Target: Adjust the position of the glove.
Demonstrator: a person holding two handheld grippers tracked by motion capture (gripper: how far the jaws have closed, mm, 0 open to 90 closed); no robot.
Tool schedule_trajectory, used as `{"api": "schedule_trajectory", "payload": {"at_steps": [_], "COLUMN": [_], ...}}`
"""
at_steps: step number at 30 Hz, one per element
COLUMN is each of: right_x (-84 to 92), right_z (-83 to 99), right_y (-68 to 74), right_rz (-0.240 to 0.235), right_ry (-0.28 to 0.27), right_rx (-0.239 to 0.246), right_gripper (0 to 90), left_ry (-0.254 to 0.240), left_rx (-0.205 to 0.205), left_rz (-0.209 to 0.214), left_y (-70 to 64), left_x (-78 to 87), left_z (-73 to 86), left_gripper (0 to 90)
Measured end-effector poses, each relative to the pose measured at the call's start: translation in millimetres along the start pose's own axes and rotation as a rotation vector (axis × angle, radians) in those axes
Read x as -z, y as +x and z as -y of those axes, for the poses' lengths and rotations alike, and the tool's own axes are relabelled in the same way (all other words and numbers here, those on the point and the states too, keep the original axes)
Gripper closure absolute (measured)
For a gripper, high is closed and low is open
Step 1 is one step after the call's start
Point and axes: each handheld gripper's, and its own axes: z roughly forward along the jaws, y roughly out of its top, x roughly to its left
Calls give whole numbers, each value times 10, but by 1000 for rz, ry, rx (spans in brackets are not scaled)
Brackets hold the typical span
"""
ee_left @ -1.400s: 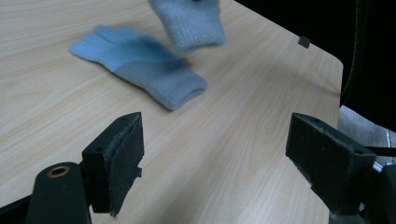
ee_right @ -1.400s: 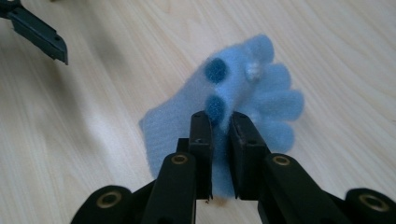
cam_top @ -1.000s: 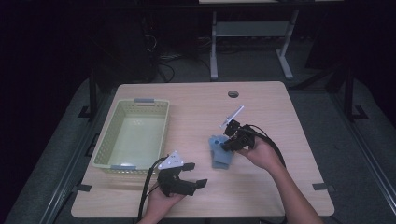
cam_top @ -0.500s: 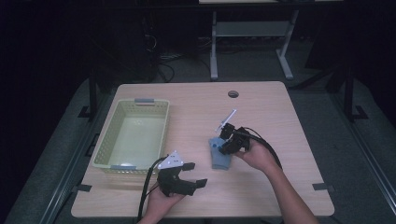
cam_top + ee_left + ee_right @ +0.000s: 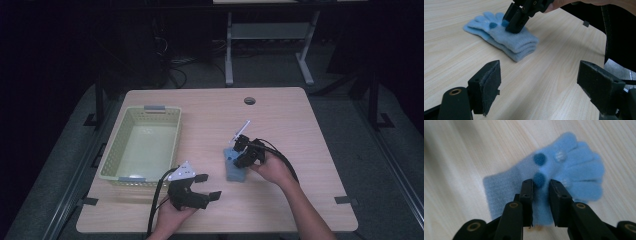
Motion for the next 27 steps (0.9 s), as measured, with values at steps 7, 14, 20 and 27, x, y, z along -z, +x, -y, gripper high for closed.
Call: {"api": "schedule_trajectory", "payload": {"at_steps": [7, 14, 20, 27], "right_x": [42, -13, -141, -65], "right_z": [9, -36, -23, 53], "right_y": [-10, 2, 45, 24], "right_rz": [10, 17, 10, -15], "right_ry": [-62, -79, -73, -133], "right_rx": [-23, -46, -40, -92], "right_gripper": [629, 767, 793, 671], "left_ry": [-2, -5, -3, 2], "left_rx": [4, 3, 7, 7], "left_rz": [2, -3, 1, 4], "left_y": [1, -3, 1, -18], "left_x": [0, -10, -11, -48], "left_z": [-2, 5, 2, 7], "left_gripper": [190, 188, 188, 184]}}
